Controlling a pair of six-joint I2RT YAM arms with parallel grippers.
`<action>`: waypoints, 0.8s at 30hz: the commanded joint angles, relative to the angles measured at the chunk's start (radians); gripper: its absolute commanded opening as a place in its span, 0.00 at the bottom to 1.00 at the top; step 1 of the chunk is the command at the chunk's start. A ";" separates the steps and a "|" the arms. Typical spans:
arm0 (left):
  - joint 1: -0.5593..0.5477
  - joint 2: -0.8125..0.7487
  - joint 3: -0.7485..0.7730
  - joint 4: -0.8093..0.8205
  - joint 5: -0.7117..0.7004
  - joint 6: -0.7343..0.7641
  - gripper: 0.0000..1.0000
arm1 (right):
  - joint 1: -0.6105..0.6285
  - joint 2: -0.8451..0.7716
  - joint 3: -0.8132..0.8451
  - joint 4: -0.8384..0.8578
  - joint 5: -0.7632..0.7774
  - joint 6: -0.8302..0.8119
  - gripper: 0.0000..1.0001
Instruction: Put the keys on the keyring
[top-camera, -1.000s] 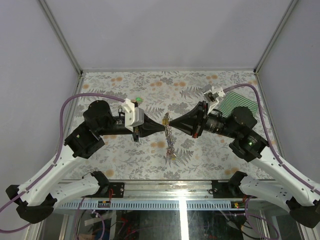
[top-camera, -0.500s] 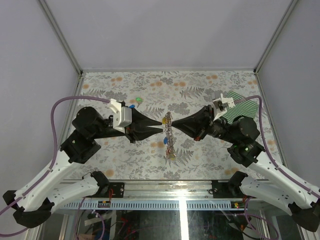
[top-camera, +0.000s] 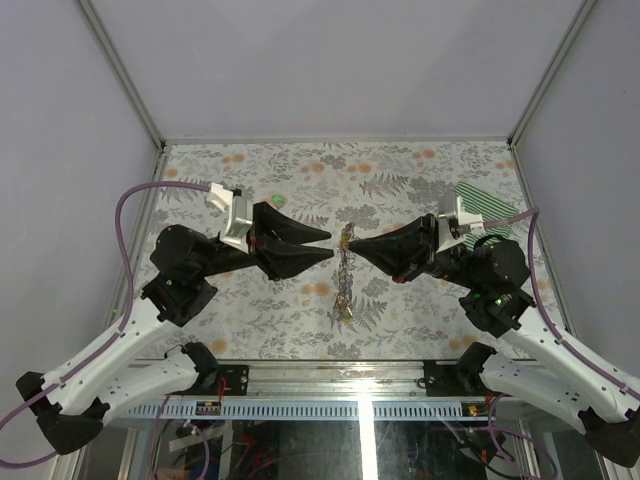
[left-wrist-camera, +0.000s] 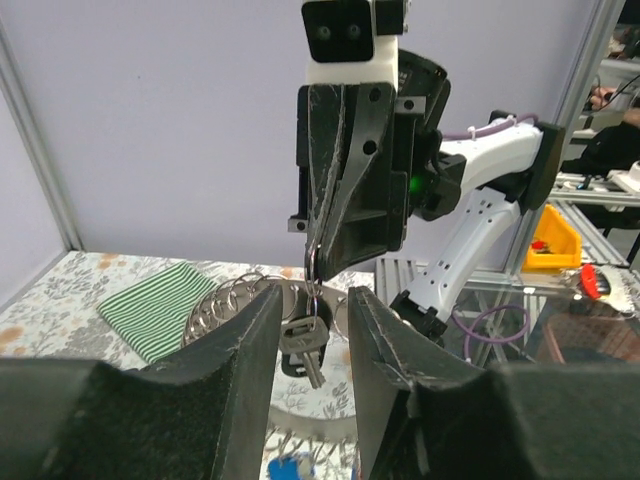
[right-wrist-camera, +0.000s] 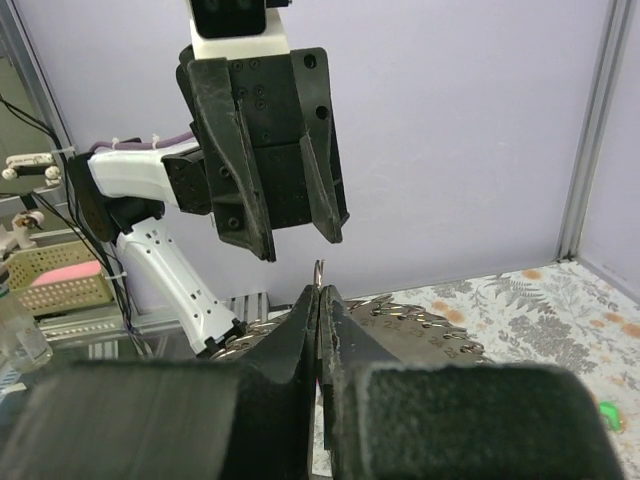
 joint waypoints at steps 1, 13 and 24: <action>-0.006 0.000 -0.001 0.173 0.017 -0.074 0.34 | 0.004 -0.008 0.060 0.105 -0.010 -0.078 0.00; -0.010 0.034 -0.019 0.214 0.038 -0.106 0.35 | 0.003 0.003 0.087 0.111 -0.023 -0.084 0.00; -0.014 0.053 -0.026 0.220 0.030 -0.114 0.35 | 0.004 0.010 0.093 0.116 -0.035 -0.075 0.00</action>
